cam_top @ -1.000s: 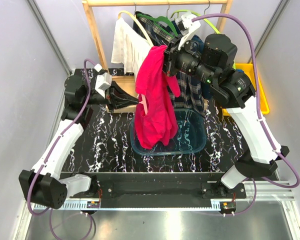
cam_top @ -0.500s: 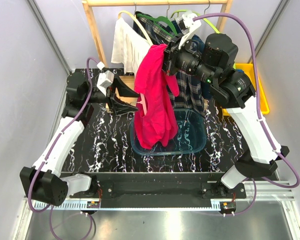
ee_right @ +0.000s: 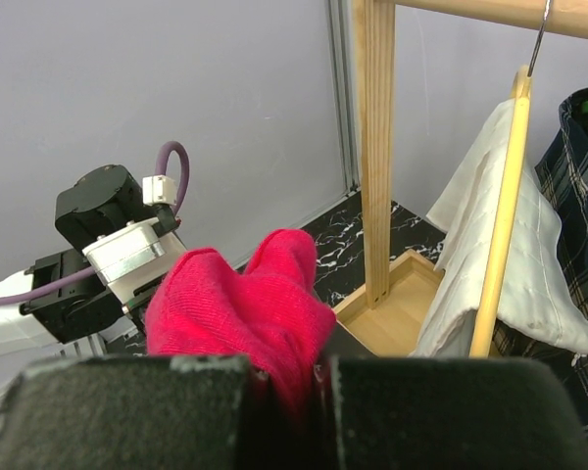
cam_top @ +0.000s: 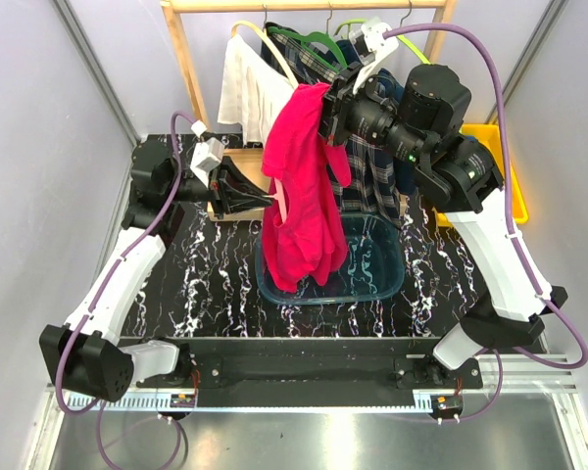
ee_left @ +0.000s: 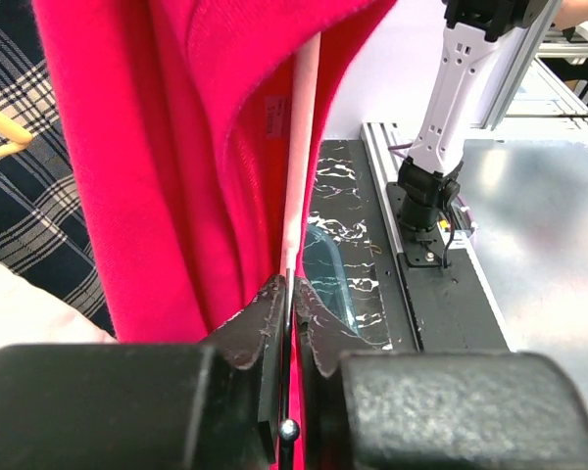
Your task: Remove the skirt from the hanger
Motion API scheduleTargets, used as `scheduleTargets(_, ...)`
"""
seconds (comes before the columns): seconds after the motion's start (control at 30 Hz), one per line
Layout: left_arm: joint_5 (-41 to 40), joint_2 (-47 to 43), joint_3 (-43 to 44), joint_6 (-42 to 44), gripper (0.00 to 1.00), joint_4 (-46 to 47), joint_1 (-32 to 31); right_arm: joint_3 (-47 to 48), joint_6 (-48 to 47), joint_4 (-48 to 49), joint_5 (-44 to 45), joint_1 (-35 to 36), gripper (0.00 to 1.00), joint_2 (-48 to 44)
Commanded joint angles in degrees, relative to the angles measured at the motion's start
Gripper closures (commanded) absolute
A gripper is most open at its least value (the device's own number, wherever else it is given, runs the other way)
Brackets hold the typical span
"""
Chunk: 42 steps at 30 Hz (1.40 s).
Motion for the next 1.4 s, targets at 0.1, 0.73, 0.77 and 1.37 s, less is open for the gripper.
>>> scheduleTargets(0.1, 0.7, 0.1, 2.6, -5.0, 1.00, 7.0, -0.2, -2.1, 1.3, 6.9, -0.5, -0.1, 1.00, -3.0)
scheduleTargets(0.73, 13.1, -3.9, -1.8, -13.3, 1.00, 8.5, 13.4, -5.1, -1.8, 9.8, 6.9, -17.9, 1.00, -10.5)
scheduleTargets(0.77, 14.2, -3.9, -3.6, -21.2, 1.00, 20.2, 13.3, -3.5, -2.2, 10.0, 7.5, -18.1, 1.00, -10.1)
scheduleTargets(1.37, 12.9, -5.0, -8.7, -19.0, 1.00, 21.7, 16.8, -10.5, -0.4, 11.6, 11.0, -21.5, 1.00, -14.0)
